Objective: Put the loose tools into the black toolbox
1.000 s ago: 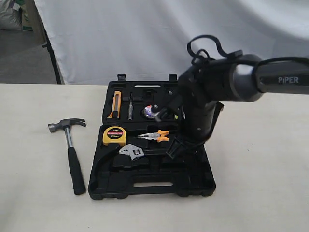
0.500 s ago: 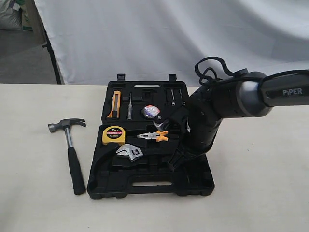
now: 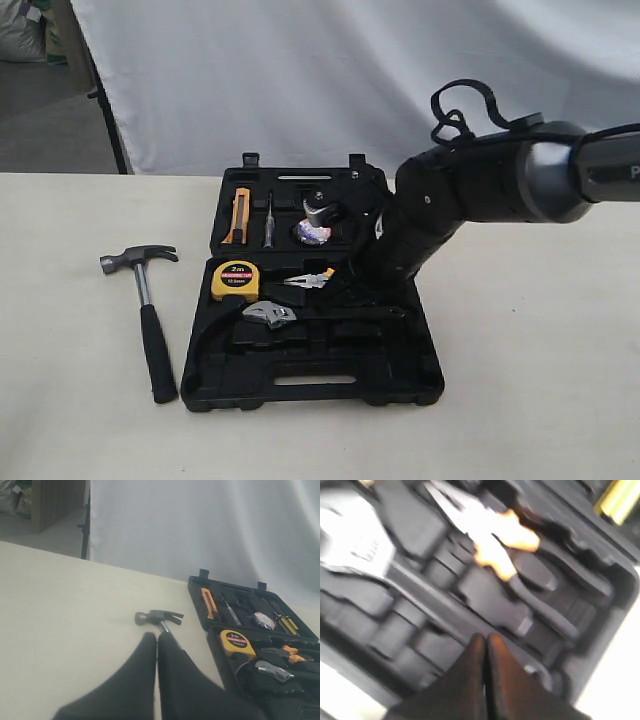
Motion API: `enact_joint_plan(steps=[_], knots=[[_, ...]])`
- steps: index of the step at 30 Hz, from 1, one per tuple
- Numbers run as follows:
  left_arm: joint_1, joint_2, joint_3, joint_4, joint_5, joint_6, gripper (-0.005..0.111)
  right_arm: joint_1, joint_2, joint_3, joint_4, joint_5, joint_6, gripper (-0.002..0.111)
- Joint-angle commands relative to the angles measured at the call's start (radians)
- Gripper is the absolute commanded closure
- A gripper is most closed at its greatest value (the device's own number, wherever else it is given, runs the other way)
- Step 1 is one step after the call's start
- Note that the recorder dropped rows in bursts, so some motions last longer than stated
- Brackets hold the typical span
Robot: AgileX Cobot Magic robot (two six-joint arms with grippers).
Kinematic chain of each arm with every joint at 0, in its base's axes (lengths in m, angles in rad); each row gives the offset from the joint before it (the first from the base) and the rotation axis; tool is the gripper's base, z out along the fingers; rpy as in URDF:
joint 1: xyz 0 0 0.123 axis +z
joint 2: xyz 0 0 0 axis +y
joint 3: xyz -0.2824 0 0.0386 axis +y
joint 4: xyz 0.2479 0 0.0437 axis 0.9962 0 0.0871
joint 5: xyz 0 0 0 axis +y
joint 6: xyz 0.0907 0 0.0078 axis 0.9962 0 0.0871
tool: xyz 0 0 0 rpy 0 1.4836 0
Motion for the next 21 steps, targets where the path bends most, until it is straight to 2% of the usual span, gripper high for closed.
enact_joint_plan(steps=[1,7,16,21], knots=[[0.025,-0.003,-0.003,0.004,-0.007,-0.005,0.106,0.035,0.007,-0.002,0.168,-0.045,-0.16,0.108],[0.025,-0.003,-0.003,0.004,-0.007,-0.005,0.106,0.077,0.126,-0.004,0.185,-0.174,-0.174,0.108],[0.025,-0.003,-0.003,0.004,-0.007,-0.005,0.106,0.1,0.144,-0.18,0.185,-0.023,-0.168,0.108],[0.025,-0.003,-0.003,0.004,-0.007,-0.005,0.106,0.1,0.163,-0.192,0.215,-0.04,-0.162,0.108]])
